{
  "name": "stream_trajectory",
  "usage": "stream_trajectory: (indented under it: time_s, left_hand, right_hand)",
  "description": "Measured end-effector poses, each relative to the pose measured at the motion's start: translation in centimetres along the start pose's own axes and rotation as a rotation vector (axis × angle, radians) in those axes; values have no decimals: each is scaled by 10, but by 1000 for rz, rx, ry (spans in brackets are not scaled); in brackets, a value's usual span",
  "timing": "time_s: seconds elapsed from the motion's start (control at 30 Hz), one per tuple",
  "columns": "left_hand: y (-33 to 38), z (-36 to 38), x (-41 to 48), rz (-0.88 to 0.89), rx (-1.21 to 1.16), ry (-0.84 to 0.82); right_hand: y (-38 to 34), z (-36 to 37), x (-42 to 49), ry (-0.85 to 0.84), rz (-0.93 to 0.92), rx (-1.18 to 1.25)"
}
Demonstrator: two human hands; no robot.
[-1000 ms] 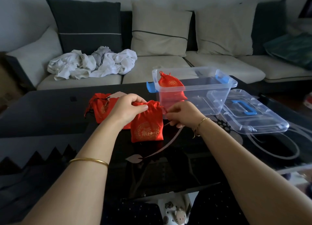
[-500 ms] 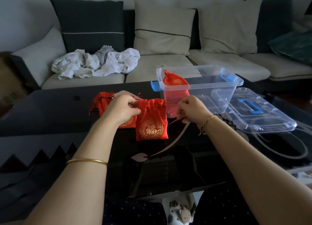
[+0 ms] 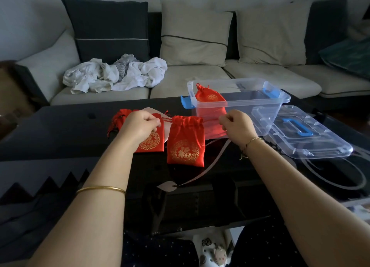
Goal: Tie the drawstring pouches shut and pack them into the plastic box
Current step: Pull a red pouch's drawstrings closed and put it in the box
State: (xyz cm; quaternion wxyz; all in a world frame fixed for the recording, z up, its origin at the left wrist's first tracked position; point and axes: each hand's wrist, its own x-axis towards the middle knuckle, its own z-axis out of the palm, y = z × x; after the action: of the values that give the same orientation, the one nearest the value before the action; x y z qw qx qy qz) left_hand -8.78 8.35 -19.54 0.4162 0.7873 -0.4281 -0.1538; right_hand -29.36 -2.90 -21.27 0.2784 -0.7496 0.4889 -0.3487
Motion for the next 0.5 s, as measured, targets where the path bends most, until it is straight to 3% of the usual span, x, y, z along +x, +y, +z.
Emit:
stream_trajectory:
  time_s: [0.07,0.2,0.3,0.4,0.5]
  left_hand:
    - [5,3,0,-164,-164,-19]
    - [7,-3,-1,-558,-850,-75]
    - [8,-4,0,-658,-1088,-67]
    - [19,-1,-2,-587,-1156,-64]
    - [29,-5,-4,-373,-1183,-77]
  right_hand:
    - [0,0,-1,-39,127,226]
    - [2,-7,3,-178,639,889]
    - [7,-13,7,-110,859,1123]
    - [2,-12,5,12,741,1054]
    - [-6,-15,4,136,487,901]
